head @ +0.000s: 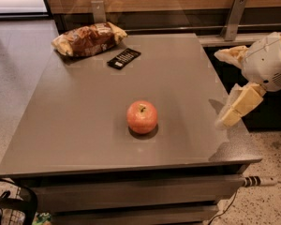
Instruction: Move apple near rxbar chocolate
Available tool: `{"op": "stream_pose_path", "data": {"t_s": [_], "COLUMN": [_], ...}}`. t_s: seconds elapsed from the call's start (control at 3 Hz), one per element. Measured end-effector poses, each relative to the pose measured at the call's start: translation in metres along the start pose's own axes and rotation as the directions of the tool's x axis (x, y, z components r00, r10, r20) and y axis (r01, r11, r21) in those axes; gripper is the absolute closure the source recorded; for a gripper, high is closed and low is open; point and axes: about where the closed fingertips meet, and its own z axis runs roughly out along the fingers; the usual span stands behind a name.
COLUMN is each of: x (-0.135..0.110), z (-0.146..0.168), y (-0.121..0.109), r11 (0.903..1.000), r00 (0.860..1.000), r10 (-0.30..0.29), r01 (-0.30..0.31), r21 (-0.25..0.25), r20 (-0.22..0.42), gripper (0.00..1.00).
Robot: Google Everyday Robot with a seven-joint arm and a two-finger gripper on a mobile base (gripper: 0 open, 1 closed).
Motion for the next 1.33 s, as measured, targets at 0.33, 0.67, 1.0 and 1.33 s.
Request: {"op": "stream_pose_path", "data": {"t_s": [0.33, 0.67, 1.0, 1.33], "x": [-0.054, -0.079, -0.092, -0.087], "z": [0.035, 0.039, 0.057, 0.080], "y": [0.010, 0.015, 0.024, 0.027], "r11": [0.9958, 0.9915, 0.9882, 0.9885], "r00": [0.917, 0.845, 0.818, 0.813], "r10": [0.031, 0.055, 0.076, 0.088], "r01": [0.006, 0.017, 0.015, 0.000], "r21": [-0.091, -0.129, -0.153, -0.151], "r20": [0.397, 0.533, 0.570, 0.575], "gripper": [0.00, 0.00, 0.00, 0.00]}}
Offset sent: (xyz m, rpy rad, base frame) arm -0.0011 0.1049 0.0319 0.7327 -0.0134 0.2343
